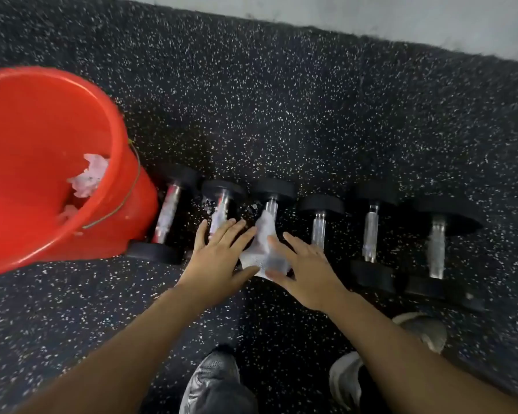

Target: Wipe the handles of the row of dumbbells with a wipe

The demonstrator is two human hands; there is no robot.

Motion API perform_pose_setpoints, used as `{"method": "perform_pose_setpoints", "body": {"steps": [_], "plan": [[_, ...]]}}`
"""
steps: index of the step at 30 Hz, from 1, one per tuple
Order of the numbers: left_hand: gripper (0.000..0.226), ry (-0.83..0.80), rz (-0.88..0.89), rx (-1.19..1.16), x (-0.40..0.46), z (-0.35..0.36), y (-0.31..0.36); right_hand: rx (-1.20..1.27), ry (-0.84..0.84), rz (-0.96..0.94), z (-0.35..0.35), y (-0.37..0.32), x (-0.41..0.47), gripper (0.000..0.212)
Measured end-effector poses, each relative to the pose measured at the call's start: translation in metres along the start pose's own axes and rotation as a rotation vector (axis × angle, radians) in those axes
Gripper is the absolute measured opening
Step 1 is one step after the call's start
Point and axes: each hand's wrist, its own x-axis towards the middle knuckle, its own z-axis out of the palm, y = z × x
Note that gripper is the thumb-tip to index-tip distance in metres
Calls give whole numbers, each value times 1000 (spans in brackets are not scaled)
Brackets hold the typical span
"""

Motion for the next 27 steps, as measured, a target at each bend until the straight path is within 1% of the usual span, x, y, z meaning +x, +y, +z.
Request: {"method": "perform_pose_setpoints", "body": {"steps": [3,7,11,14,18,22,24,27], "plan": [[77,13,-7,-5,6,10,-4,13,16,-5,9,4,7,72],[66,76,-8,-86,6,24,-4,90,62,-18,30,10,8,69],[58,118,-24,-173,6,25,-1,143,142,-59,35,6,8,56],[54,163,-31,-231,4,22,2,181,238,-99,33,-4,6,48],[55,205,-77,-304,2,15,4,287,350,-105,27,-19,3,43],[64,304,-109,-417,-2,0,8,372,512,-136,9,-35,-3,33],[69,367,-112,-477,-4,-10,10,418,529,-142,-3,-43,-6,33],[75,418,-112,-555,-7,-22,11,463,500,-144,-17,-58,-6,36]]}}
